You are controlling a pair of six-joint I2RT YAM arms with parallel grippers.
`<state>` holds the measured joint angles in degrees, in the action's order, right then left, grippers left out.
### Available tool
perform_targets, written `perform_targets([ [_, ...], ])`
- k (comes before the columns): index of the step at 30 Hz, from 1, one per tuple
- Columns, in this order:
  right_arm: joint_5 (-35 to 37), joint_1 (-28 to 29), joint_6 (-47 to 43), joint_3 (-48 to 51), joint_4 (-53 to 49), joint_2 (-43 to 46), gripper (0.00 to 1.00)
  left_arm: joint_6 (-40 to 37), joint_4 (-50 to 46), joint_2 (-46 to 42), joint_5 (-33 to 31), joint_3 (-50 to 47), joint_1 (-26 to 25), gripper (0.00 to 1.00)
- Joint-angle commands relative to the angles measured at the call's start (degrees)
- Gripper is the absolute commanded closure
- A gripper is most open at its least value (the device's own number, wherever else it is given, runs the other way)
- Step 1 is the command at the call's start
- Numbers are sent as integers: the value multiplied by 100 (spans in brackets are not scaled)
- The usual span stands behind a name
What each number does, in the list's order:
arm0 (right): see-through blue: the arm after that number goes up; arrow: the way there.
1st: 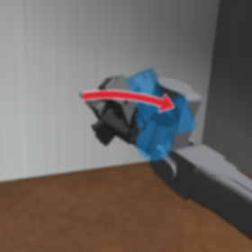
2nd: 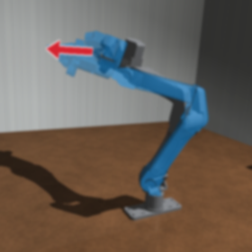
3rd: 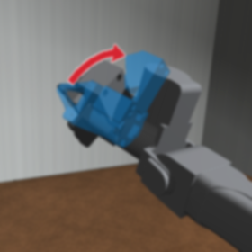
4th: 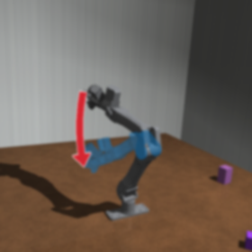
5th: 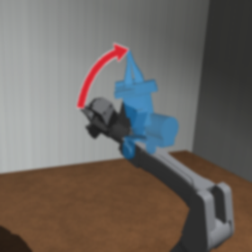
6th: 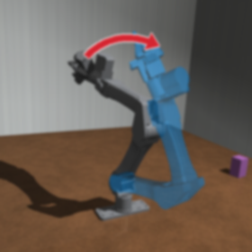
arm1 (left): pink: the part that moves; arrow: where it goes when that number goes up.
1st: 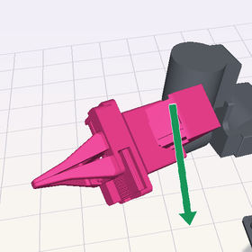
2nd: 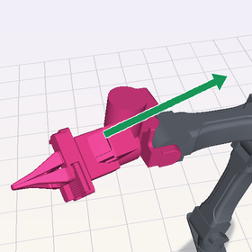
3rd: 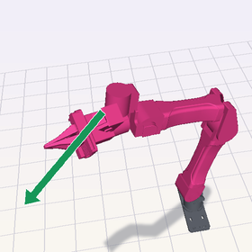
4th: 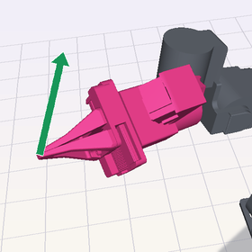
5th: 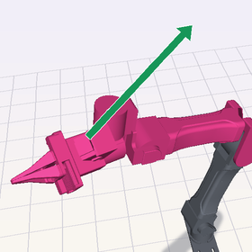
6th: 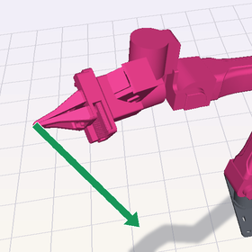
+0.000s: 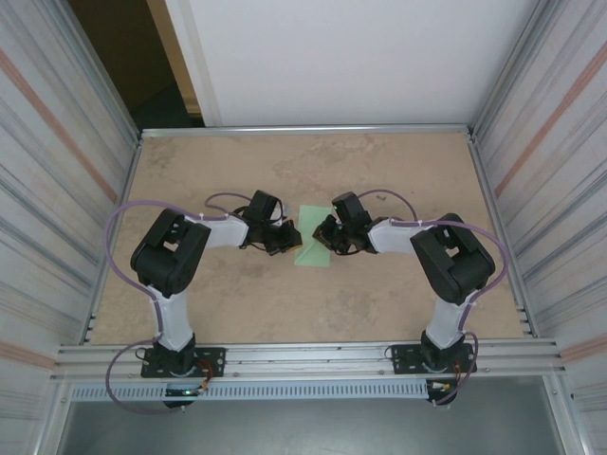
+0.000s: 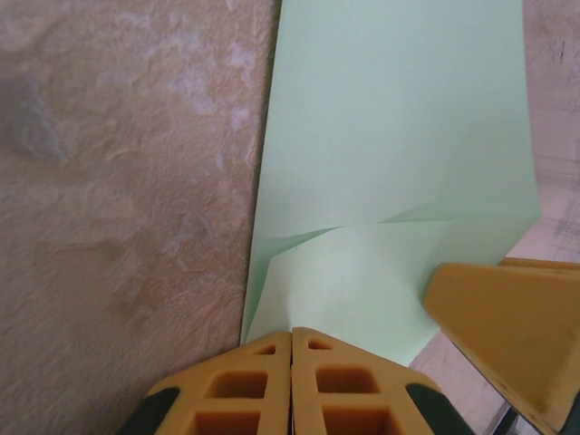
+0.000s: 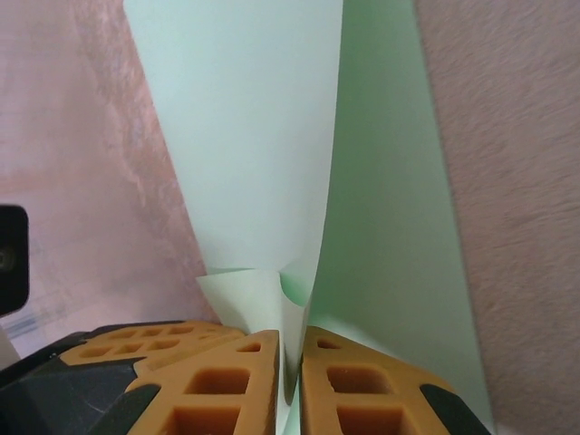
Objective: Fold a paper plane with a square sheet of paper (pick it up from the middle)
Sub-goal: Pick up the paper from the center of the table.
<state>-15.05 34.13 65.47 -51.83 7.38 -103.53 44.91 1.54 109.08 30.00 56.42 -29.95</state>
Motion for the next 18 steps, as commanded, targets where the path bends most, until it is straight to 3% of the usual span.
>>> perform_targets([
  [1, -60, 41, -155, 33, 82, -127, 86, -22, -358, -42, -94, -53, 43, 92],
  [9, 96, -44, -457, 93, 97, 201, 95, 63, -233, -796, 268, -63, 333, 87],
  [15, -116, -328, -1053, 147, 328, 1048, 96, 579, 713, -1909, 826, -733, 961, 67],
  [18, -608, -570, -1143, 157, 580, 1419, 96, 850, 1261, -2349, 1118, -1050, 1192, 56],
])
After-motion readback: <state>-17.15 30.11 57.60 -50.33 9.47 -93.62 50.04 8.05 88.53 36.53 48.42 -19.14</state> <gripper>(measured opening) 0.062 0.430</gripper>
